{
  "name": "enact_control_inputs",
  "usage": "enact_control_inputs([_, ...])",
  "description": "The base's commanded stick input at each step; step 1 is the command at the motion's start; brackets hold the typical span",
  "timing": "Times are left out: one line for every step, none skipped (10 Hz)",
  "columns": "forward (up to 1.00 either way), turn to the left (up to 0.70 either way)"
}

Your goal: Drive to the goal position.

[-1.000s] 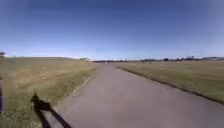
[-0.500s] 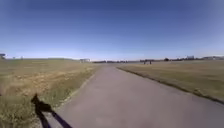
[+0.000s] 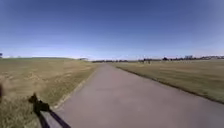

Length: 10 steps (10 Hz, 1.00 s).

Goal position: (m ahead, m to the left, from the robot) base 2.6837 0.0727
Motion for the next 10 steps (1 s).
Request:
enact_control_inputs([0.70, 0.00])
enact_control_inputs([0.70, 0.00])
enact_control_inputs([0.70, 0.00])
enact_control_inputs([0.70, 0.00])
enact_control_inputs([0.70, 0.00])
enact_control_inputs([0.70, 0.00])
enact_control_inputs([0.70, 0.00])
enact_control_inputs([0.70, 0.00])
enact_control_inputs([0.70, 0.00])
enact_control_inputs([0.70, 0.00])
